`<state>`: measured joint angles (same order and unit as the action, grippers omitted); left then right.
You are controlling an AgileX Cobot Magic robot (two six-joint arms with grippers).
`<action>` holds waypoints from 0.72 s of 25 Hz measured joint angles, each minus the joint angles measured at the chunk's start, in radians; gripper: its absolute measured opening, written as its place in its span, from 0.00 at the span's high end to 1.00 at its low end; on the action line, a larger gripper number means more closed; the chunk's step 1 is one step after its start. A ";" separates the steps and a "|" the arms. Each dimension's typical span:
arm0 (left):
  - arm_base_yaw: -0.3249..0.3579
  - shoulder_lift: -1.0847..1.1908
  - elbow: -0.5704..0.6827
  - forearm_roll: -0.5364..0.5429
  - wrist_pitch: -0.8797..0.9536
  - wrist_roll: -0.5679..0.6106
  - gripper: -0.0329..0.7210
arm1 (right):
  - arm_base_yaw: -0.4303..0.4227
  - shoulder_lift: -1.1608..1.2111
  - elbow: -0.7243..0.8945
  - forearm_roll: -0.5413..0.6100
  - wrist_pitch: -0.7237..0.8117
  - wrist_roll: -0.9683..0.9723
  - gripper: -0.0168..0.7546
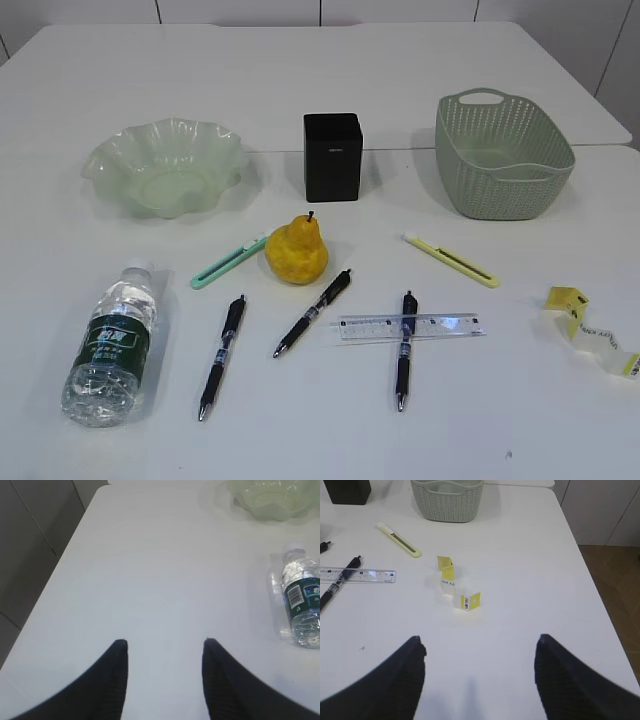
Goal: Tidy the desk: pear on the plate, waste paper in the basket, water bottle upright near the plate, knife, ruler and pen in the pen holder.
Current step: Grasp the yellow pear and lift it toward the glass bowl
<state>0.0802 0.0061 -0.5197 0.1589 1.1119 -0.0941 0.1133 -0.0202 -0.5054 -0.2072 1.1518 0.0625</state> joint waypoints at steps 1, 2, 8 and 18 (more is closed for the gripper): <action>0.000 0.000 0.000 0.004 0.000 0.000 0.50 | 0.000 0.000 0.000 0.000 0.000 0.000 0.31; 0.000 0.000 0.000 0.004 0.000 0.000 0.50 | 0.000 0.000 0.000 0.000 0.000 0.000 0.31; 0.000 0.000 0.000 0.006 -0.002 0.000 0.50 | 0.000 0.000 0.000 0.000 0.000 0.000 0.33; 0.000 0.257 -0.086 -0.058 -0.205 0.005 0.50 | 0.000 0.050 -0.022 0.043 -0.098 -0.006 0.47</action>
<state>0.0802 0.2633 -0.6059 0.1014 0.9073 -0.0896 0.1133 0.0297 -0.5270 -0.1643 1.0539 0.0565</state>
